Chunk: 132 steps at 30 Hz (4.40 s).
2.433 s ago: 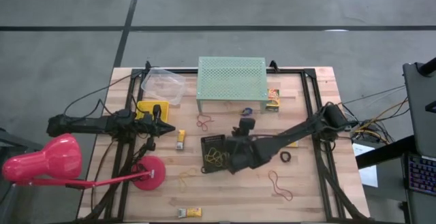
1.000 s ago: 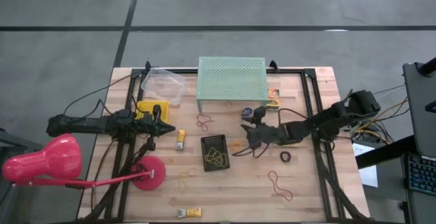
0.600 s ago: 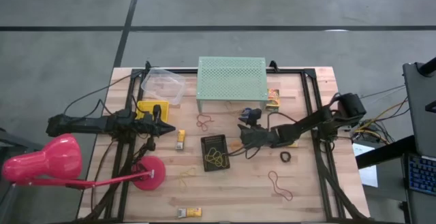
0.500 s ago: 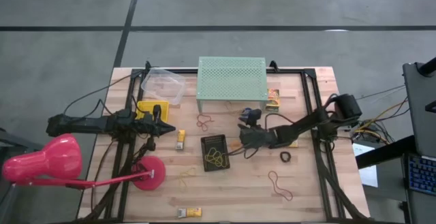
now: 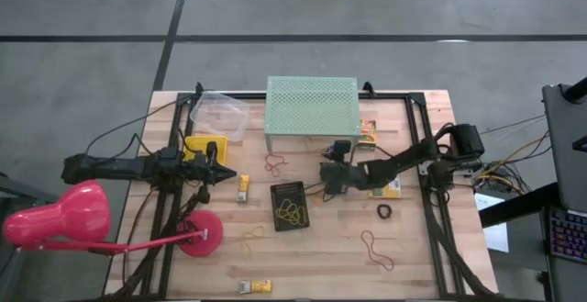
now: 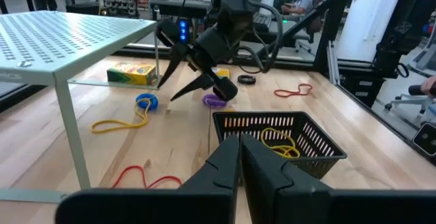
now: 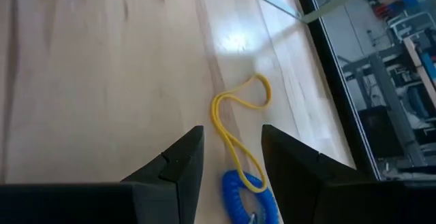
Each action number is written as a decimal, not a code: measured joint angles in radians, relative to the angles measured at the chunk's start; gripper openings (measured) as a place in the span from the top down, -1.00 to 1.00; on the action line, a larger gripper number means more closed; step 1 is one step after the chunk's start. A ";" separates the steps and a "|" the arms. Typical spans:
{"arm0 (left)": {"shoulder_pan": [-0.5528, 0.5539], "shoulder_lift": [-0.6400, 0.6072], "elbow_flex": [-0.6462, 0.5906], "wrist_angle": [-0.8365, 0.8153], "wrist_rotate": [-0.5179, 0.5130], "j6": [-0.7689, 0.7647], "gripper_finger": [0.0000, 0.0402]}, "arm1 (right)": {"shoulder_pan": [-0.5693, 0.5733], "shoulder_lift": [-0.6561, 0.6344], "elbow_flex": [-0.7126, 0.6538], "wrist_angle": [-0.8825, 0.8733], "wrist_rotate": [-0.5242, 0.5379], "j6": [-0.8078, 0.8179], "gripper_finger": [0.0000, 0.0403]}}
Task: Pick & Place Office Desk Supplies
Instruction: Put the yellow rubber band into the black bin
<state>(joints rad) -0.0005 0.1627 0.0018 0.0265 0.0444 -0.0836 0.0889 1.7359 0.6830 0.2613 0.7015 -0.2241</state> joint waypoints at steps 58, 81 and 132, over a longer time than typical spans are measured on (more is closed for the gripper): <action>0.000 0.003 0.000 0.000 0.000 0.000 0.88 | -0.092 0.000 0.172 -0.348 -0.187 0.262 0.33; 0.000 0.003 0.000 0.000 0.000 0.000 0.88 | -0.032 0.003 0.115 -0.239 -0.103 0.334 0.33; 0.000 0.005 0.000 0.000 0.000 0.000 0.88 | -0.114 0.117 0.089 -0.038 -0.119 0.206 0.33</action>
<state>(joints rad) -0.0006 0.1677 0.0021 0.0262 0.0444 -0.0834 -0.0249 1.8532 0.7721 0.2235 0.5829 -0.0181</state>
